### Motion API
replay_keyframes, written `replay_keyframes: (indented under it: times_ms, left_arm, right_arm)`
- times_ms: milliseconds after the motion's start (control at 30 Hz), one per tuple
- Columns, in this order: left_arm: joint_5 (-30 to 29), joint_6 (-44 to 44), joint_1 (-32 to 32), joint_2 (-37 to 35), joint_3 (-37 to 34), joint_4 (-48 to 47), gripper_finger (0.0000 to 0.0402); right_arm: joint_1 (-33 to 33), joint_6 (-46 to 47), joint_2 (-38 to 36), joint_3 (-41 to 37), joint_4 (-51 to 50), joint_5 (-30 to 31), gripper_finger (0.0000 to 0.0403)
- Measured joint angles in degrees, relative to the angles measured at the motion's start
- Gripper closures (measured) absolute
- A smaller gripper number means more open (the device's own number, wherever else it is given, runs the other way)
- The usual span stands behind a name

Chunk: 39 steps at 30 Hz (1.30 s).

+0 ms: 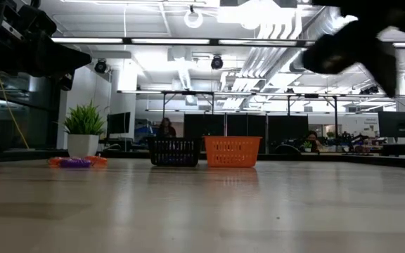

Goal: Sort spring keychains into baskets
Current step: Put the orange spring keychain into the orange basket

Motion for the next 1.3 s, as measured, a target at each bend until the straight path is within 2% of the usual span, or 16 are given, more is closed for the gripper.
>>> replay_keyframes:
  times_ms: [233,467,1000,1300]
  left_arm:
    - [0.14,0.0,-0.02,0.0,0.0,0.0,0.04]
    - [0.14,0.0,-0.01,0.0,0.0,0.0,0.04]
    - [0.1,0.0,-0.01,0.01,0.0,0.0,0.04]
    - [0.07,0.0,-0.01,0.01,0.0,0.0,0.04]
  right_arm:
    - [4.93,-1.77,-1.7,-8.41,5.08,0.55,0.0284]
    - [7.81,-1.49,-1.7,-12.61,10.58,5.34,0.0284]
    - [11.05,-1.75,-1.21,-16.89,17.46,10.91,0.0284]
    - [12.23,-1.73,3.28,-16.71,19.8,11.31,0.0284]
